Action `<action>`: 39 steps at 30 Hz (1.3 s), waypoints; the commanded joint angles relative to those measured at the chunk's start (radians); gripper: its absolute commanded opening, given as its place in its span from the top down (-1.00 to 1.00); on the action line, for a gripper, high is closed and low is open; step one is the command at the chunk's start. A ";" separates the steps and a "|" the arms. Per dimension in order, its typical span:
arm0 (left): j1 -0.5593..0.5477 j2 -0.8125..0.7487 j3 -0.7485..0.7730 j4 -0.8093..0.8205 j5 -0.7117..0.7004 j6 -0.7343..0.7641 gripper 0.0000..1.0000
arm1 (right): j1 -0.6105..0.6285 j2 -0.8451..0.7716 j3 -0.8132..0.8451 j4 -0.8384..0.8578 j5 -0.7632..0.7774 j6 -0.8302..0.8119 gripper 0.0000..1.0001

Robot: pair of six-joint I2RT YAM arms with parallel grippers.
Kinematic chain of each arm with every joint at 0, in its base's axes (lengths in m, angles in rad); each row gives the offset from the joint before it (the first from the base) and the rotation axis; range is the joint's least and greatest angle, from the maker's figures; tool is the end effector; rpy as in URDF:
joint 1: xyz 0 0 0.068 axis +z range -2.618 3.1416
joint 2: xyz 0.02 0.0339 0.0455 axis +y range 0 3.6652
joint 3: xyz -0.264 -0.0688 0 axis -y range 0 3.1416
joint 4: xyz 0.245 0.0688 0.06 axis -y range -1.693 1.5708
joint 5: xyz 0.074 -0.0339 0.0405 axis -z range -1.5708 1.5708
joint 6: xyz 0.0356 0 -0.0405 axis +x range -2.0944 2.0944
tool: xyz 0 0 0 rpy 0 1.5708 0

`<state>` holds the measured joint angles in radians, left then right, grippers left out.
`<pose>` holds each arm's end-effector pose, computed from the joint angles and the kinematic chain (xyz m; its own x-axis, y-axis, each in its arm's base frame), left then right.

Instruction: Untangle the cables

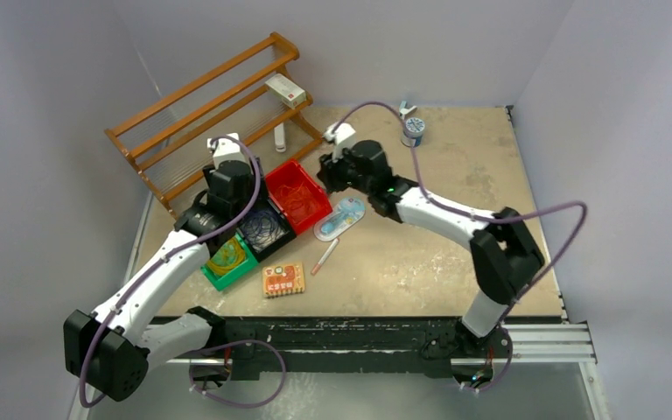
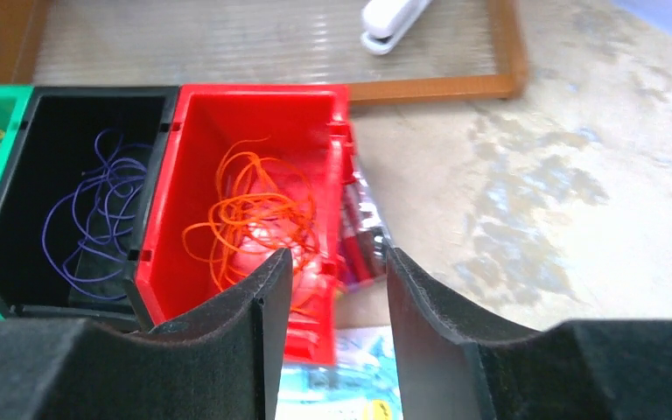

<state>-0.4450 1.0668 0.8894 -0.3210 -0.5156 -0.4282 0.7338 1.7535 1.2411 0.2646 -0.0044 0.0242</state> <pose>0.2210 -0.0859 0.3103 -0.3857 -0.2163 -0.8969 -0.1941 0.9694 -0.1503 0.3097 0.2795 0.2784 -0.1984 -0.1463 -0.9691 -0.6683 0.7435 0.0245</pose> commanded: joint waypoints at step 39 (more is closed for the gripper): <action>0.005 -0.308 -0.102 0.113 -0.312 0.056 -0.57 | -0.352 -1.138 -0.611 0.152 0.579 0.069 -0.99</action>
<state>-0.4450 0.7841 0.7864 -0.2756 -0.8429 -0.4053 0.3847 0.6094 0.6174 0.3511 0.5438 0.0788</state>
